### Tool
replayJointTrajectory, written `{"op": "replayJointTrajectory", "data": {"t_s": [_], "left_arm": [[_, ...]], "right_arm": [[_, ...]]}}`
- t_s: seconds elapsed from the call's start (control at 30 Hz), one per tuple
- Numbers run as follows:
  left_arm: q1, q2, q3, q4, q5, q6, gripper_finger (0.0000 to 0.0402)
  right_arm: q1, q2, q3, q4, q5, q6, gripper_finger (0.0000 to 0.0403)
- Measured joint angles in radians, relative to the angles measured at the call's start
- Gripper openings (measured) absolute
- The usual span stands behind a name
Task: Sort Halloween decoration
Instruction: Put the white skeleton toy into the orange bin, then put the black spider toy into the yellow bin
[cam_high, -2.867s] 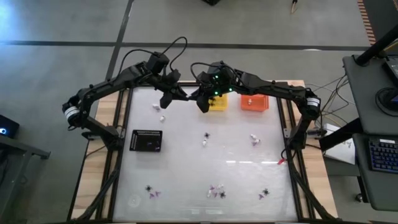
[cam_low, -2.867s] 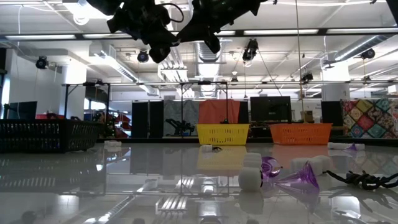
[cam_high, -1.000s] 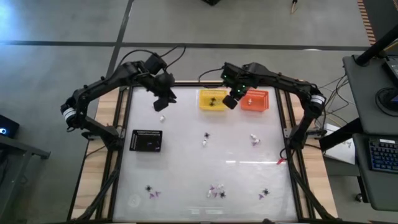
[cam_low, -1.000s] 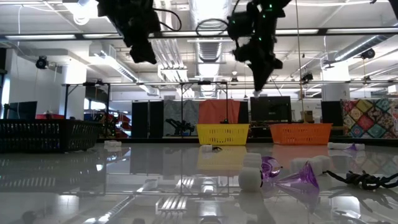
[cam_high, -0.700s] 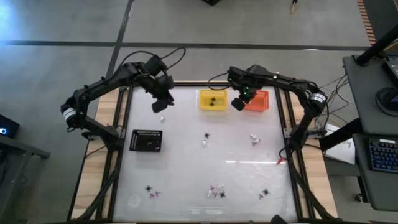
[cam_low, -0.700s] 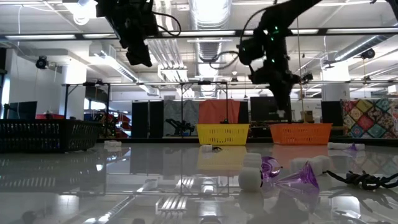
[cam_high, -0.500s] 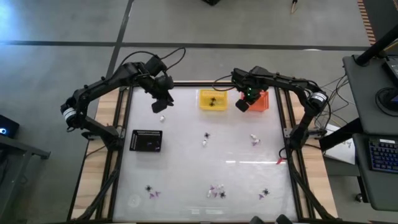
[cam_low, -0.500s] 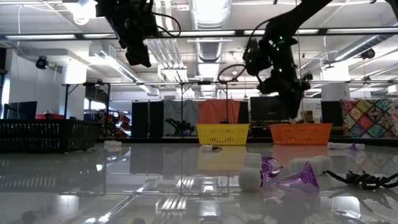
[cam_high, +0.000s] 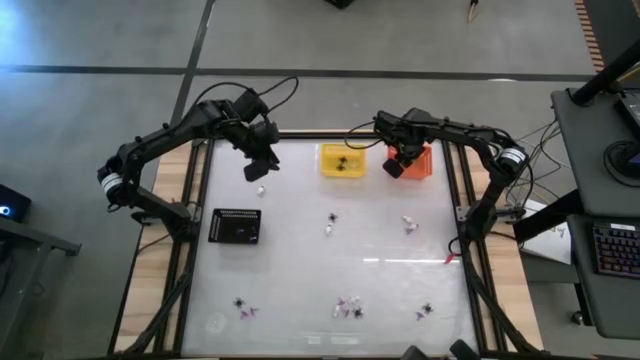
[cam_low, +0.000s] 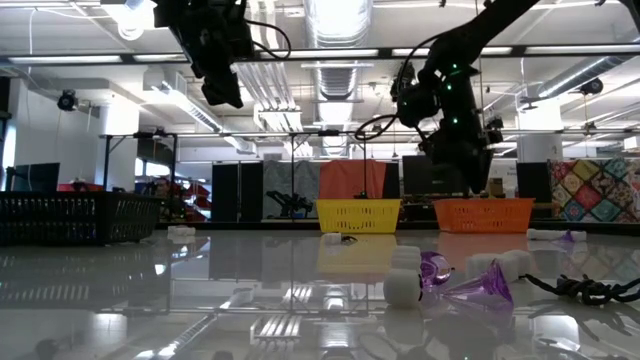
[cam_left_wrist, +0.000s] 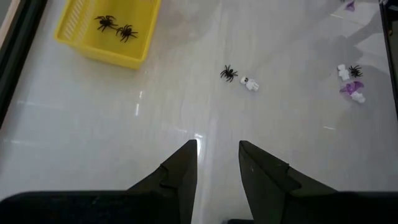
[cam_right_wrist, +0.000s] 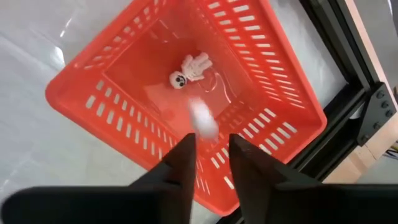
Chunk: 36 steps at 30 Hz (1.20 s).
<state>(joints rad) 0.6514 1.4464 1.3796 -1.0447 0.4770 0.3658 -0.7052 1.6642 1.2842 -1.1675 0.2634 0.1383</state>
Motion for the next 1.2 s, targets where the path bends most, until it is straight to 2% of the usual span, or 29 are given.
{"op": "replayJointTrajectory", "data": {"t_s": [0.2,0.33,0.53,0.7,0.87,1.0,1.2], "left_arm": [[0.000,0.000,0.000,-0.003,0.000,-0.008,0.0101],[0.000,0.000,0.000,-0.054,0.000,-0.028,0.0101],[-0.018,0.000,-0.002,-0.160,-0.001,-0.044,0.0101],[-0.054,0.000,-0.002,-0.208,-0.001,-0.061,0.0101],[-0.102,-0.002,-0.004,-0.241,0.000,-0.086,0.0100],[-0.136,-0.005,-0.008,-0.247,-0.002,-0.085,0.0100],[-0.149,-0.005,-0.008,-0.247,-0.109,-0.061,0.0100]], "right_arm": [[0.000,0.000,0.000,-0.001,0.000,0.010,0.0142],[0.002,-0.007,0.000,-0.008,-0.017,0.055,0.0145],[0.032,-0.044,0.001,-0.006,-0.163,0.121,0.0146],[0.091,-0.096,0.001,-0.007,-0.177,0.231,0.0147],[0.186,-0.146,0.001,-0.008,-0.273,0.335,0.0144],[0.299,-0.179,0.001,-0.007,-0.283,0.467,0.0147],[0.514,-0.189,-0.001,-0.005,-0.294,0.685,0.0146]]}}
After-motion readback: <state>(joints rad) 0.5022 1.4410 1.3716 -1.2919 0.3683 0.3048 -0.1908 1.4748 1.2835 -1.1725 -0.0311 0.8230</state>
